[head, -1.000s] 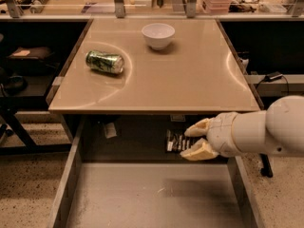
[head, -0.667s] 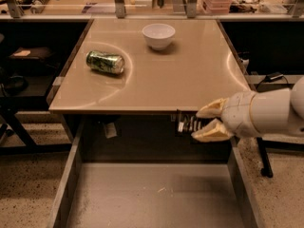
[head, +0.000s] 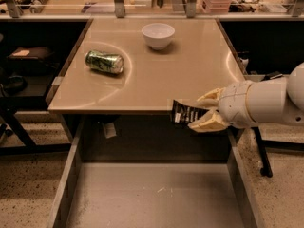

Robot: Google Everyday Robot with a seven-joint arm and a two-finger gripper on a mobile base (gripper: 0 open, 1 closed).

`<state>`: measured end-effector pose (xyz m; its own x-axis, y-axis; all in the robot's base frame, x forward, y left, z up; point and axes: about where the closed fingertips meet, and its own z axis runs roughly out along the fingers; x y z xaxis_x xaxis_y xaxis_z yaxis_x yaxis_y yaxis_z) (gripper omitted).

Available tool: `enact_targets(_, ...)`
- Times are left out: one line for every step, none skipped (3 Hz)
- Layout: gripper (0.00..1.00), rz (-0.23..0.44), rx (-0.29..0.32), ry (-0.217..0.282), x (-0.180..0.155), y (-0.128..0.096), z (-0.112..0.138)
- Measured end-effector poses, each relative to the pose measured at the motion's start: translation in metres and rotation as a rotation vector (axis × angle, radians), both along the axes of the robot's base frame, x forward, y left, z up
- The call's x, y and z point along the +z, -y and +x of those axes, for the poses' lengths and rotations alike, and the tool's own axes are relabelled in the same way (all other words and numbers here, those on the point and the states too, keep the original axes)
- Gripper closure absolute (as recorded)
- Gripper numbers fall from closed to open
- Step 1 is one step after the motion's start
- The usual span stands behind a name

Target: Pick rxbar chocolate from top drawer and place on counter

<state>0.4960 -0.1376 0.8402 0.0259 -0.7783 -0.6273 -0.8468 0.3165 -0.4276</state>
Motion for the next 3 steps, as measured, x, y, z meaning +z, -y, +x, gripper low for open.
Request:
enact_targets(1.0,-0.004,0.001,0.1,0.035,0.004,0.043)
enact_targets(1.0,0.034,0.012,0.204,0.085,0.001,0.097)
enact_targets(1.0,0.1,0.048,0.241,0.106,-0.011,0.128)
